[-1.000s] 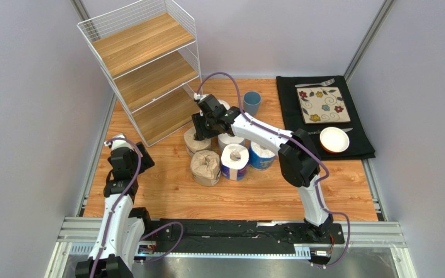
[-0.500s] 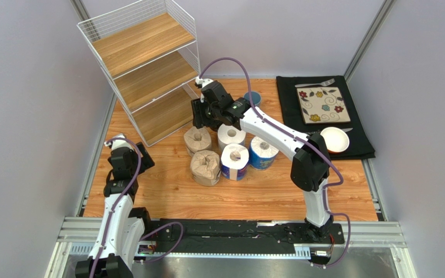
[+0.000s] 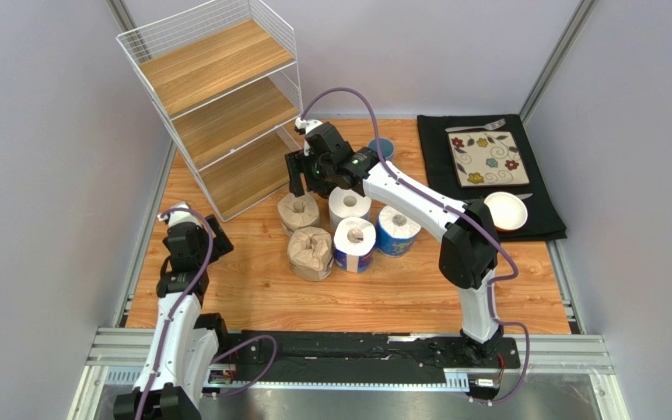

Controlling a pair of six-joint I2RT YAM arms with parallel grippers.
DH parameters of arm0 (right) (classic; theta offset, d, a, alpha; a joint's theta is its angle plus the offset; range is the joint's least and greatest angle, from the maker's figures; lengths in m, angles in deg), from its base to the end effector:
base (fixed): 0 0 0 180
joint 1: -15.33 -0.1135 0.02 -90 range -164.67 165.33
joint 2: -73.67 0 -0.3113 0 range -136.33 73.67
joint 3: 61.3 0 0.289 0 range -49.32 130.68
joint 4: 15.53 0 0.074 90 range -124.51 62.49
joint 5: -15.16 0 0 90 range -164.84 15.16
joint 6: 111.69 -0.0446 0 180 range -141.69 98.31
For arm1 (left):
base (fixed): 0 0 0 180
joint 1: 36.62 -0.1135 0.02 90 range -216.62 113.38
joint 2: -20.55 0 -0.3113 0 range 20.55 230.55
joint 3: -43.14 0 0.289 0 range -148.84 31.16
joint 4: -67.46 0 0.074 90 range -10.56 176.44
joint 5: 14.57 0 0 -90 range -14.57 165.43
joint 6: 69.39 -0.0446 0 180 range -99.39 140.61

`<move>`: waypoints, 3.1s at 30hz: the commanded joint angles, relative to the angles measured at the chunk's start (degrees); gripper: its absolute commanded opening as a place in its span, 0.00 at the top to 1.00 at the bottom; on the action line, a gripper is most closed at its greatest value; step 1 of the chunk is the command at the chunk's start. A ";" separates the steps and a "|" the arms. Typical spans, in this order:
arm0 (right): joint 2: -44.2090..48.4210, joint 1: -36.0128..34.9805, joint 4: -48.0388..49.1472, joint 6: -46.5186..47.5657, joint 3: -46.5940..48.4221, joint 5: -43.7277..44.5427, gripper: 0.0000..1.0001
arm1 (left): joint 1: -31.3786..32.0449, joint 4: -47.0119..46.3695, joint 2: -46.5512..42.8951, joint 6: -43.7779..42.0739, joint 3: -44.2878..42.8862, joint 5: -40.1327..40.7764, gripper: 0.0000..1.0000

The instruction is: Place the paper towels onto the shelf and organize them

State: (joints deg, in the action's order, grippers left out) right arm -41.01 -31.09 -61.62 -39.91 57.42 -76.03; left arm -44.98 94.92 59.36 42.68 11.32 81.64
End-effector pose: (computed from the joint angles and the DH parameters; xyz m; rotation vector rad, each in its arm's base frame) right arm 0.3622 0.3819 0.3373 -0.5905 2.3057 0.5868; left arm 0.1594 0.0283 0.2065 -0.6285 2.0750 -0.0195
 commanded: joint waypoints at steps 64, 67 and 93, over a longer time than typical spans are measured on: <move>-3.54 0.18 -3.16 3.19 2.59 -1.80 0.70 | -0.43 -0.19 0.39 0.79 0.06 -0.68 0.10; -1.79 0.18 -3.16 2.92 3.73 -1.71 0.70 | -0.43 -0.19 0.22 0.79 0.06 -0.59 0.10; 3.41 2.55 4.13 3.37 21.23 4.88 0.73 | -0.43 -0.02 -0.05 0.79 0.15 -0.68 0.10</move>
State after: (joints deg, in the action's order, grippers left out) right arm -39.48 -29.23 -63.89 -36.87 73.50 -74.42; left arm -44.98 95.03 59.66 42.87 11.32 81.47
